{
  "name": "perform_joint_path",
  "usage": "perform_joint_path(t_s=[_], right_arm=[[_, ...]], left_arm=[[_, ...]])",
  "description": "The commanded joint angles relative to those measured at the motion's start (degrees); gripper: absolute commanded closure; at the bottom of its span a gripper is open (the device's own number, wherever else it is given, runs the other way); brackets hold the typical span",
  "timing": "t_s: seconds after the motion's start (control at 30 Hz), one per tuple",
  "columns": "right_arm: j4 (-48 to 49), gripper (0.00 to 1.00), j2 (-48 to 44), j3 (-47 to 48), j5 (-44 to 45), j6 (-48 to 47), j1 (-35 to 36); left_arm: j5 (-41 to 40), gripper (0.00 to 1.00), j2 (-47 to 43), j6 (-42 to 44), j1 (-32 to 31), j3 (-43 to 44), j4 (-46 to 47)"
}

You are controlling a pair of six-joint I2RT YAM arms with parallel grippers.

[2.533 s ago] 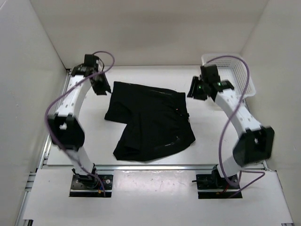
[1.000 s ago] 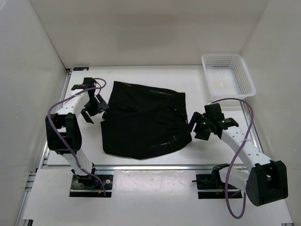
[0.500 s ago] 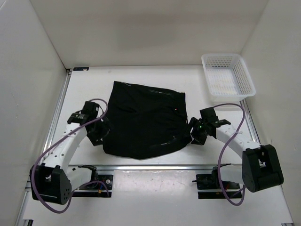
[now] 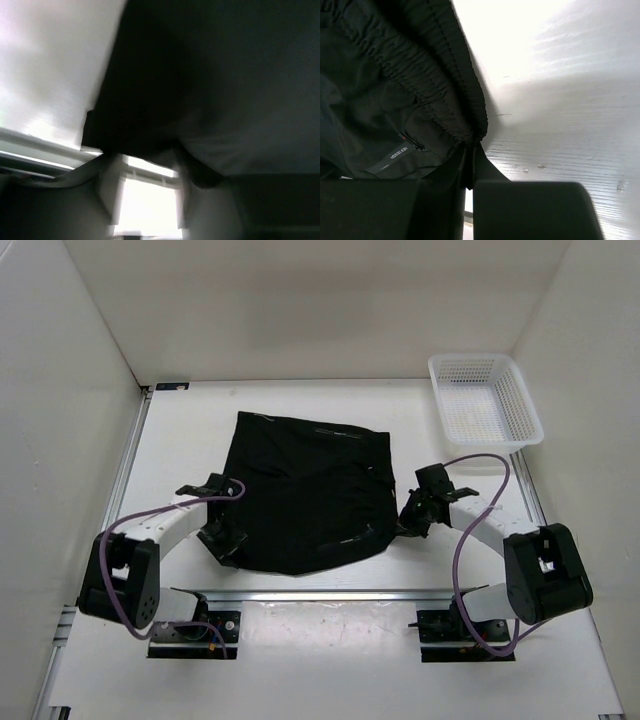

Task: Fold and stack the shorts
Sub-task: Flatten the shorts out

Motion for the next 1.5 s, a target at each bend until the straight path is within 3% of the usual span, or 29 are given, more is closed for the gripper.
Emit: perform_joint_path(t_s=[0.0, 0.07, 0.1, 0.3, 0.47, 0.5, 0.6, 0.67, 0.73, 0.87, 1.0, 1.07, 1.17, 1.3, 1.33, 1.4, 1.43, 1.47], right_arm=[[-0.6, 1.0, -2.0, 1.8, 2.8, 0.8, -1.4], [-0.6, 1.0, -2.7, 1.8, 2.1, 0.8, -3.3], [-0.6, 1.0, -2.7, 1.8, 2.1, 0.8, -3.3], [-1.7, 1.0, -2.7, 5.5, 2.1, 0.3, -4.4], [-2.7, 1.0, -0.8, 11.1, 2.6, -0.9, -5.0], [-2.7, 1.0, -0.8, 11.6, 2.6, -0.9, -5.0], [-2.7, 1.0, -0.2, 11.6, 2.6, -0.9, -5.0], [-2.1, 1.0, 1.3, 11.6, 2.6, -0.9, -5.0], [-2.1, 1.0, 1.9, 11.6, 2.1, -0.9, -5.0], [-2.1, 1.0, 1.2, 11.6, 2.1, -1.5, -5.0], [-2.6, 1.0, 0.1, 11.6, 2.1, -2.6, -5.0], [-2.6, 1.0, 0.1, 11.6, 2.1, -3.2, -5.0], [-2.6, 1.0, 0.1, 11.6, 2.1, -3.7, -5.0], [-2.6, 1.0, 0.1, 11.6, 2.1, -4.2, -5.0], [-2.6, 1.0, 0.1, 11.6, 2.1, -4.2, -5.0], [-3.2, 1.0, 0.1, 11.6, 2.1, -4.7, -5.0], [-3.2, 1.0, 0.1, 11.6, 2.1, -4.7, -5.0], [-3.2, 1.0, 0.1, 11.6, 2.1, -4.7, -5.0]], left_arm=[[-4.5, 0.53, 2.1, -1.2, -0.2, 1.8, 3.3], [-7.1, 0.72, 6.4, -0.5, -0.2, 4.0, 3.8], [-8.0, 0.9, 7.9, 0.4, -0.2, 6.7, 3.8], [-12.1, 0.9, 16.5, 5.4, 0.4, 21.3, 0.4], [-17.4, 0.9, 24.0, 10.7, 0.9, 43.6, -11.1], [-17.4, 0.87, 24.6, 11.5, 0.9, 45.8, -12.0], [-14.8, 0.65, 27.7, 15.5, 1.7, 50.7, -12.0], [-11.0, 0.43, 30.2, 17.8, 2.3, 53.9, -11.5], [-8.9, 0.41, 33.1, 18.4, 2.3, 55.6, -11.5], [-10.6, 0.4, 29.2, 17.6, 1.8, 55.0, -12.0], [-15.4, 0.41, 17.3, 13.2, 2.5, 47.7, -13.4], [-15.4, 0.57, 10.0, 12.1, 2.5, 43.5, -12.9], [-13.5, 0.9, 3.0, 10.7, 2.5, 33.4, -10.9], [-2.3, 0.9, 1.4, 10.0, 2.5, 19.1, -0.7], [0.4, 0.8, 1.9, 10.0, 2.5, 15.3, 1.6], [4.1, 0.69, 5.4, 10.0, 2.5, 13.6, 4.9], [4.6, 0.54, 6.7, 10.0, 1.8, 13.6, 7.2], [4.6, 0.47, 7.7, 10.6, 1.8, 13.6, 8.0]])
